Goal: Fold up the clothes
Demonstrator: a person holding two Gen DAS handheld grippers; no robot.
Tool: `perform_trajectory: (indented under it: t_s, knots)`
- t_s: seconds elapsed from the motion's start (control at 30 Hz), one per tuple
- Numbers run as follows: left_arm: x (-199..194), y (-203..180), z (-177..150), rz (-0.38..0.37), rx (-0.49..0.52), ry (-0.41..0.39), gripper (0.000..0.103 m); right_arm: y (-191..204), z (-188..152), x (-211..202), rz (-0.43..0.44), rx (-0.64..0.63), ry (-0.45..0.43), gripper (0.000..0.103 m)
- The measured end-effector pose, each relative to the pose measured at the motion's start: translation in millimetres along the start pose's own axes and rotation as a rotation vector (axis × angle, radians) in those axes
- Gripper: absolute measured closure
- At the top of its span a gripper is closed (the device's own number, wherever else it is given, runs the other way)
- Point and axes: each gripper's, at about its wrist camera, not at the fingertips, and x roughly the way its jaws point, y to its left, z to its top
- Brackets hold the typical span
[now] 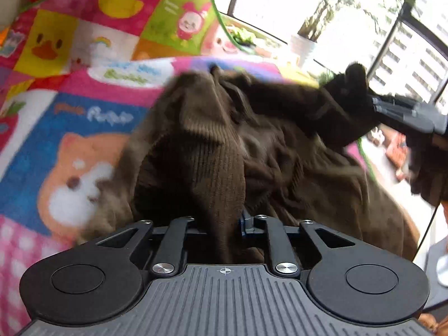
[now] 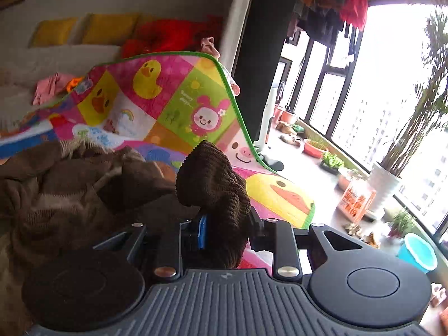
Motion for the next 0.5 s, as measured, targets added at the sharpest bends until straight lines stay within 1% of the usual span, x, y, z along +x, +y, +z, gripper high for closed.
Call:
perform_trajectory:
  t_s: [0.07,0.1,0.13,0.2,0.27,0.33,0.4,0.43,0.5]
  knots:
    - [-25,16,20,0.015,-0.006,-0.095,0.089,-10,2,0,-0.003,0.029,-0.001,0.078]
    - [-37,25,29,0.046,-0.004,-0.144,0.091,-15,5,1,-0.005,0.039,-0.007,0.080]
    - [-50,35,37,0.091,0.002,-0.195,0.095,-15,15,4,-0.015,0.035,-0.030,0.081]
    - [-71,58,53,0.188,0.004,-0.282,0.096,-14,36,14,-0.039,0.026,-0.081,0.082]
    - [-75,92,57,0.269,-0.050,-0.296,0.096,-13,52,23,-0.066,0.006,-0.120,0.083]
    - [-73,127,55,0.350,-0.108,-0.291,0.096,-12,59,40,-0.119,-0.038,-0.137,0.084]
    - [-62,160,45,0.437,-0.163,-0.264,0.098,-16,59,61,-0.193,-0.070,-0.111,0.084]
    - [-55,175,39,0.473,-0.191,-0.247,0.100,-22,56,72,-0.217,-0.059,-0.081,0.084]
    - [-42,205,29,0.552,-0.250,-0.211,0.101,-32,47,97,-0.235,-0.024,-0.006,0.085]
